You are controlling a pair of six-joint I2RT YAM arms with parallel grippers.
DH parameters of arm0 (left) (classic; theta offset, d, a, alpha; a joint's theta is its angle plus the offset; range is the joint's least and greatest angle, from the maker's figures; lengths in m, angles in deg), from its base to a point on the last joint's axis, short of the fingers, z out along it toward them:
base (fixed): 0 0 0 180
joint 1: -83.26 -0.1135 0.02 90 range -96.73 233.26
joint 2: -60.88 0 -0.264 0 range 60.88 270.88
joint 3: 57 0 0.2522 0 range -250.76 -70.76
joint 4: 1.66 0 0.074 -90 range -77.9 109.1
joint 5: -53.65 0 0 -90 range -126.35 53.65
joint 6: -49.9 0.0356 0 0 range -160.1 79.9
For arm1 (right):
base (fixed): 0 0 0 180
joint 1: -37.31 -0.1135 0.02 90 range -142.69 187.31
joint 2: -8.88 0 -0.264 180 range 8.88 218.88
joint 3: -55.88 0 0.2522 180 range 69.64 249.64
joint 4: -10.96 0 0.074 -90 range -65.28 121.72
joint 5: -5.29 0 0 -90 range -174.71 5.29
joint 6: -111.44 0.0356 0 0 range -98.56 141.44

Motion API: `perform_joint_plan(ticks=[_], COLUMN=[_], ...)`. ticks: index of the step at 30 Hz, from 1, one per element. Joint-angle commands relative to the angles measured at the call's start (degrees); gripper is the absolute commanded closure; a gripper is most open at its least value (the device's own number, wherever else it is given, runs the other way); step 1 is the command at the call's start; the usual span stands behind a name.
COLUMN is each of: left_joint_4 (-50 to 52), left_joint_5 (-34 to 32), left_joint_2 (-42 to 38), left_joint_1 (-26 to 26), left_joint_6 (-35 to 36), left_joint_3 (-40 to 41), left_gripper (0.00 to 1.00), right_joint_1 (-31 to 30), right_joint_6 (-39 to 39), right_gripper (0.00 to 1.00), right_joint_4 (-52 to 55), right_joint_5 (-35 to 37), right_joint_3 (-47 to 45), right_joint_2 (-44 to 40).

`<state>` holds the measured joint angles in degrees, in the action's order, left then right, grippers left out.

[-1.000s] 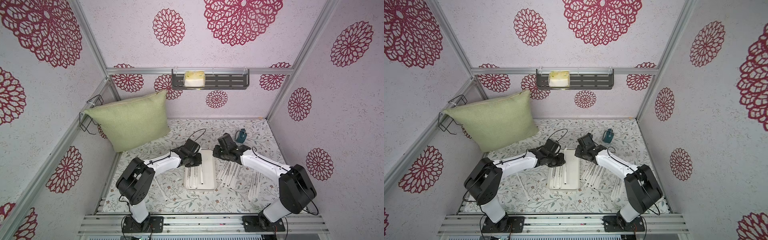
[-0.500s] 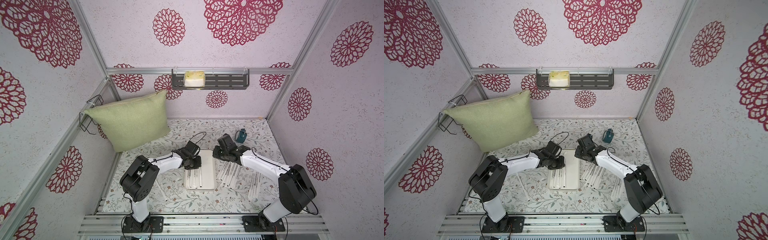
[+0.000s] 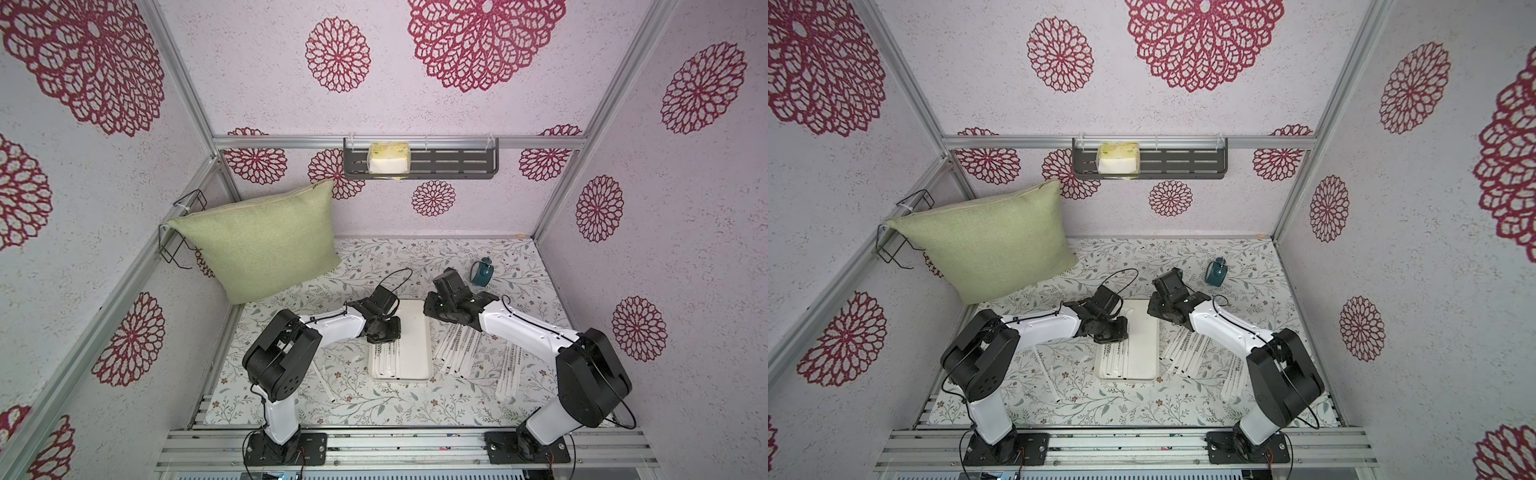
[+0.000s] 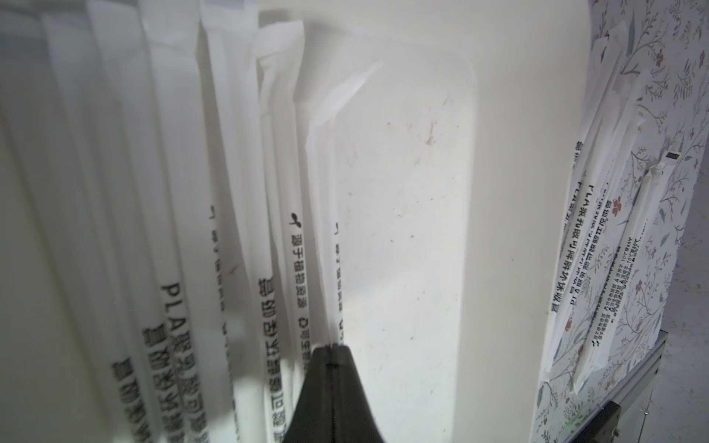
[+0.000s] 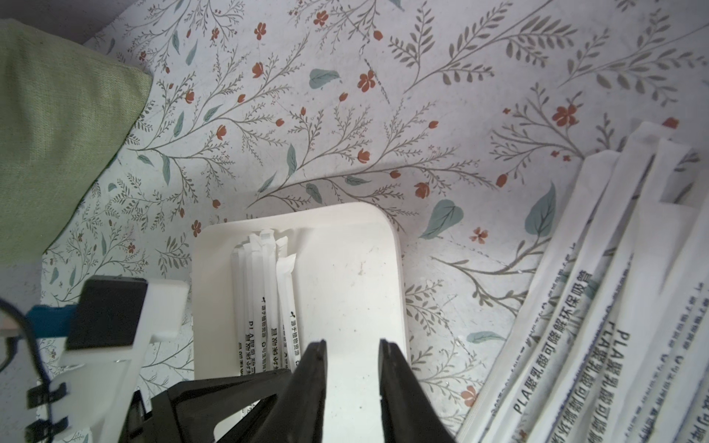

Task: Put the straws into the storage box
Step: Place the straw in the storage box, then pick up the straw from the center of the board.

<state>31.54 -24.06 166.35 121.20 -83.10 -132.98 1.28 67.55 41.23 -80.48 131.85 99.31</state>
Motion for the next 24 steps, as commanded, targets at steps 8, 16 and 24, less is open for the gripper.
perform_joint_plan(ticks=[8,16,24], left_joint_4=[4.6,24.75,31.36], left_joint_5=[-1.78,-17.9,-24.69], left_joint_2=[-3.61,-24.82,-41.98], left_joint_1=[-1.62,-7.84,-20.62], left_joint_6=[1.47,-1.31,-9.04], left_joint_3=[-3.1,4.29,21.94], left_gripper=[0.81,0.56,0.39], right_joint_1=[-0.44,-3.89,-9.67], right_joint_6=[-0.76,-4.42,-4.89], right_gripper=[0.7,0.7,0.67], right_joint_4=[-0.25,4.41,5.57], right_joint_5=[-0.1,0.17,2.19], right_joint_3=[1.58,3.06,4.58], right_joint_2=[0.62,0.75,3.11])
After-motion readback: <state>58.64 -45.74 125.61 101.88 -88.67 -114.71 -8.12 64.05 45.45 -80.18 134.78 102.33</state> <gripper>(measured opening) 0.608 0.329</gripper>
